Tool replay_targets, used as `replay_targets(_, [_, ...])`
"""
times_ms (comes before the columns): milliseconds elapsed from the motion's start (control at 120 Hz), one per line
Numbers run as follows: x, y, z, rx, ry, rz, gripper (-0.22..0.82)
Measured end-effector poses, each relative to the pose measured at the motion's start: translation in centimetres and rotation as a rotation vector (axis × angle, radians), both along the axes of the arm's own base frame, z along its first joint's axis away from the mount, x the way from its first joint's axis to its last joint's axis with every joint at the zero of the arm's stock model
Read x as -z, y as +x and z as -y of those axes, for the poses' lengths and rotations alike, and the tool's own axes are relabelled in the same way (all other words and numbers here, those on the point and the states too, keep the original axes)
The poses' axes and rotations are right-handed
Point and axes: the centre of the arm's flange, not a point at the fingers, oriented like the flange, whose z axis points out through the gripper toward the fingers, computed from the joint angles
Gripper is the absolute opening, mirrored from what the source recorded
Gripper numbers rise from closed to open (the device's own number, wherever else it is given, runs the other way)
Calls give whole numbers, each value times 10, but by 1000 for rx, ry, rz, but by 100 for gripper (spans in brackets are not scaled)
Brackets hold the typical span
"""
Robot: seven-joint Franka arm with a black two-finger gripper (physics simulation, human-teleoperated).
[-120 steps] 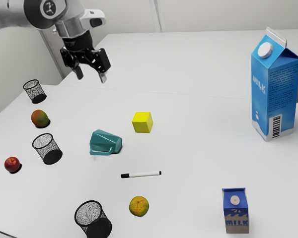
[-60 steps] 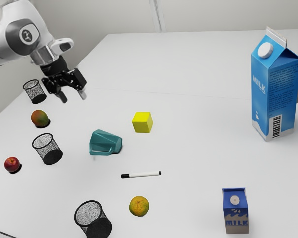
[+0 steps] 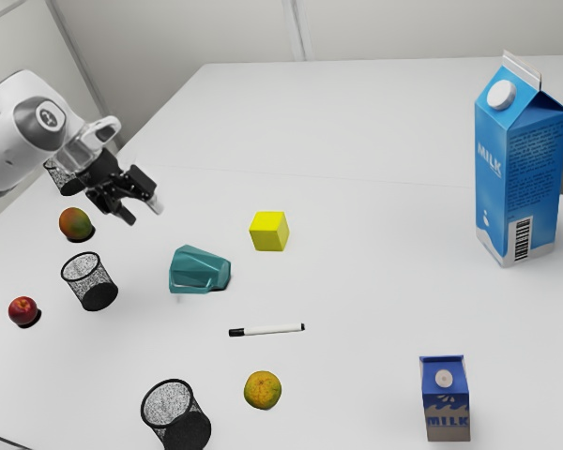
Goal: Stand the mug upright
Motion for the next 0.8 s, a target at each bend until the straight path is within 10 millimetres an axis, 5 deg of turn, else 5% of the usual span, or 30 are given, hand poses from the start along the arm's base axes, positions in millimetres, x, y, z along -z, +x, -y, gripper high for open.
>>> replay_targets(225, [54, 1, 4, 43, -90, 7, 58])
replay_targets(800, [130, -1, -1, 46, -259, 82, 58])
